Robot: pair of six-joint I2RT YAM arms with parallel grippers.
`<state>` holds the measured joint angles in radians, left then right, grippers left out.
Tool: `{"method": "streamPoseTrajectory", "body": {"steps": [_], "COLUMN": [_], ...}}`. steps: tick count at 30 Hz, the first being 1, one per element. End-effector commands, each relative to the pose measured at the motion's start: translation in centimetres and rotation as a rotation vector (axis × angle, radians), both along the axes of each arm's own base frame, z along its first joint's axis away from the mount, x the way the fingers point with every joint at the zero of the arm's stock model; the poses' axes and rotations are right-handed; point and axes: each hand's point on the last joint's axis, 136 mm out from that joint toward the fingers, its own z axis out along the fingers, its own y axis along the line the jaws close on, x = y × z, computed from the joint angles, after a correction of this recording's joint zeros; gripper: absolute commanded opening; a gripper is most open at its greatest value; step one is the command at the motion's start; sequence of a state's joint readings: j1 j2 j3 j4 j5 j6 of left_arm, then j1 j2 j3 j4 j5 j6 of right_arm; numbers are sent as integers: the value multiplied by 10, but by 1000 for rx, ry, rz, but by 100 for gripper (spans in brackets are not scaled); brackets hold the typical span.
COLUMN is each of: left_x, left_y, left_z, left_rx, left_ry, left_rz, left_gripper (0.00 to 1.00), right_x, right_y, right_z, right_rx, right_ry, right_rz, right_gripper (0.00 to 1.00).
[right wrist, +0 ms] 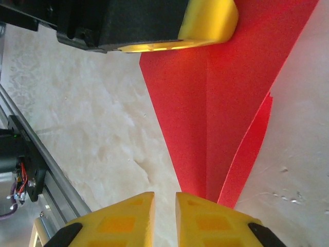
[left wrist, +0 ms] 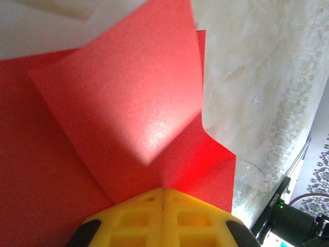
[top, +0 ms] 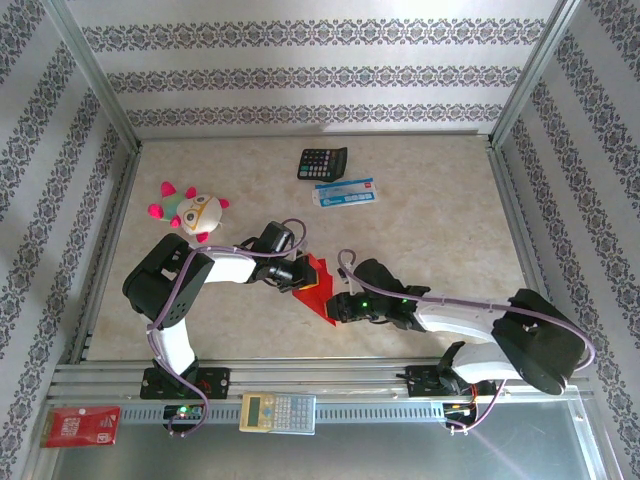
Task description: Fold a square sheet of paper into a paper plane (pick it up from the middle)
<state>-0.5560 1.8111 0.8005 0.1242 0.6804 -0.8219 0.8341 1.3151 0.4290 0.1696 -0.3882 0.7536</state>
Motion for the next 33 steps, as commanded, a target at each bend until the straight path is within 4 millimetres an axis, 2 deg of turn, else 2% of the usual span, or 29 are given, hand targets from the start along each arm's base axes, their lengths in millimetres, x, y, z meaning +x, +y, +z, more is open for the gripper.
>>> {"method": "streamPoseTrajectory", "body": {"steps": [1, 13, 33], "left_x": [-14, -15, -16], "left_y": [27, 28, 28], "left_z": [-30, -29, -29], "left_rx": [119, 123, 119], "left_ry": [71, 72, 70], "left_rz": [36, 36, 37], "left_gripper": [6, 5, 5], "right_x": [0, 4, 5], "right_y": [7, 3, -1], "right_z": [0, -16, -23], "right_rx": [16, -10, -37], "right_ry": [9, 31, 36], "right_rz": [31, 29, 24], "right_gripper": [17, 16, 15]}}
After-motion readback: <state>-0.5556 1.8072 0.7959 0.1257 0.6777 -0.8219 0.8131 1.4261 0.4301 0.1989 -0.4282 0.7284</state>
